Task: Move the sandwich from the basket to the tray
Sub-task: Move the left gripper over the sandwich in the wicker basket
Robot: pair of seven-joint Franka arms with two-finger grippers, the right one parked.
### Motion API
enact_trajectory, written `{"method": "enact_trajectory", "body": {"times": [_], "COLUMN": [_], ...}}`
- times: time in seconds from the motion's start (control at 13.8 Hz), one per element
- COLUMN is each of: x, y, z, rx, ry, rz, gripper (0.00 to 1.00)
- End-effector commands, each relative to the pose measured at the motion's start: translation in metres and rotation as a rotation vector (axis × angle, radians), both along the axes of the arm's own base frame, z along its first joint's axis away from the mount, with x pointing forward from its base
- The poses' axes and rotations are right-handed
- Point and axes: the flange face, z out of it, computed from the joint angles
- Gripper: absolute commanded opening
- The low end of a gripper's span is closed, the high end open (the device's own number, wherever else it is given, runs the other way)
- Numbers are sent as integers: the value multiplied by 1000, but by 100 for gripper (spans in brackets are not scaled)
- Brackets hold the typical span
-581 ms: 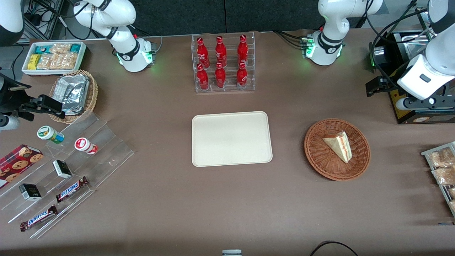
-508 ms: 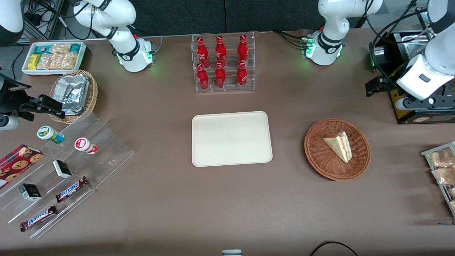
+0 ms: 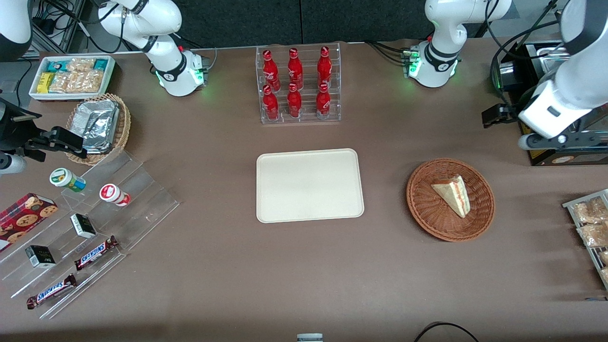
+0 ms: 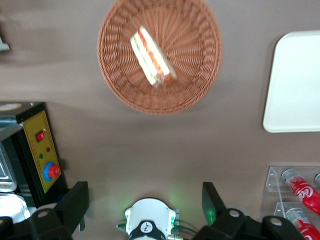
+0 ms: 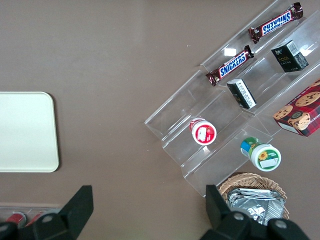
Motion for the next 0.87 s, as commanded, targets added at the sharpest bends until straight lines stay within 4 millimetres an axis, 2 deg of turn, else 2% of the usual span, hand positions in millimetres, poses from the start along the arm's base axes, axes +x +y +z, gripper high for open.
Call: {"method": "enact_trajectory", "body": {"times": [0.0, 0.36, 0.51, 0.8], "x": [-10, -6, -5, 4], "y": [1, 6, 12, 11], "z": [-40, -124, -145, -179], "rx": [25, 53, 53, 54], "ry": [6, -120, -175, -244], "rz": [7, 212, 292, 440], "gripper": [100, 100, 100, 100]}}
